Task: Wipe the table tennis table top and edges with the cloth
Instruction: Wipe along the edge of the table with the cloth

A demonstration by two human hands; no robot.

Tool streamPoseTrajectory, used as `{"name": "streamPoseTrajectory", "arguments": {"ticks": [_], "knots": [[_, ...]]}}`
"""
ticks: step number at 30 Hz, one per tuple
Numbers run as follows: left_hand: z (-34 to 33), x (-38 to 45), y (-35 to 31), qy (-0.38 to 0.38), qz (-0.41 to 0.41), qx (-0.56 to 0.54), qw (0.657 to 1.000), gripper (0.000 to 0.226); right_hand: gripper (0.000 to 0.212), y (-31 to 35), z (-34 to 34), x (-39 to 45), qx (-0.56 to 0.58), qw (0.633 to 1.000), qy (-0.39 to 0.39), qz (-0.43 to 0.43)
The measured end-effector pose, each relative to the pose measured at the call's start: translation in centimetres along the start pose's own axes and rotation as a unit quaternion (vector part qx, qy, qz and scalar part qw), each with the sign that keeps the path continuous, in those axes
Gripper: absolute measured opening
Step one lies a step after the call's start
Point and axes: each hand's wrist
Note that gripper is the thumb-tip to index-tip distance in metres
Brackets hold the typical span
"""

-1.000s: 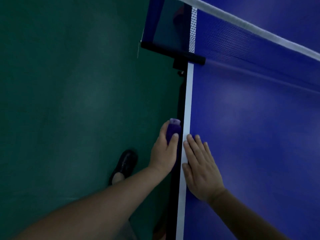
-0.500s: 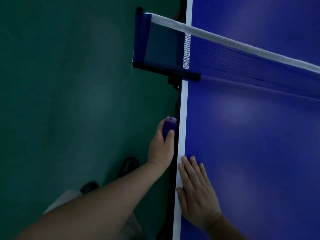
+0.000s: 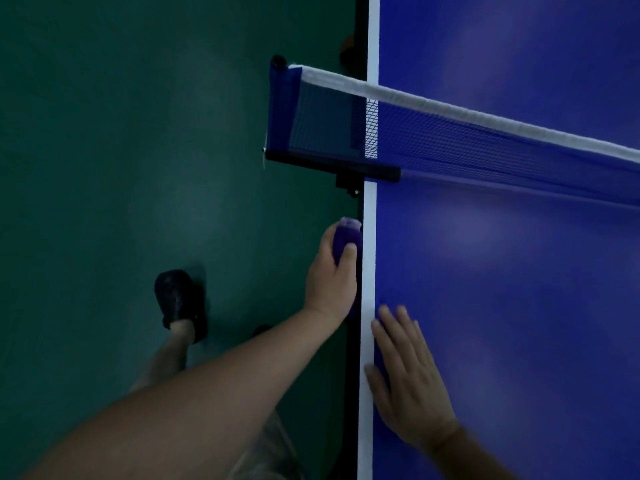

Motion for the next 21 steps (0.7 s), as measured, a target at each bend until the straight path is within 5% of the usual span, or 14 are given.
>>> {"name": "streamPoseTrajectory", "arguments": {"ticks": [8, 15, 21], "knots": [[0.6, -2.4, 1.4, 0.032, -0.006, -0.013, 0.999, 0.048, 0.048, -4.4, 0.7, 15.9, -0.042, 0.998, -0.028, -0.036], [-0.8, 6.1, -3.2, 0.016, 0.042, -0.003, 0.999, 0.034, 0.046, -5.2, 0.0, 16.6, -0.015, 0.998, -0.029, -0.049], [2.5, 4.6, -2.3, 0.093, 0.072, 0.02, 0.993, 0.027, 0.046, -4.8, 0.4, 17.0, -0.054, 0.997, -0.016, -0.046]]}}
Point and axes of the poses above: each hand's wrist, its own x-axis towards the middle knuckle, its own z-axis out of the back of the hand, y = z × x, and after that the axes turned 12 degrees about -x, right-handed
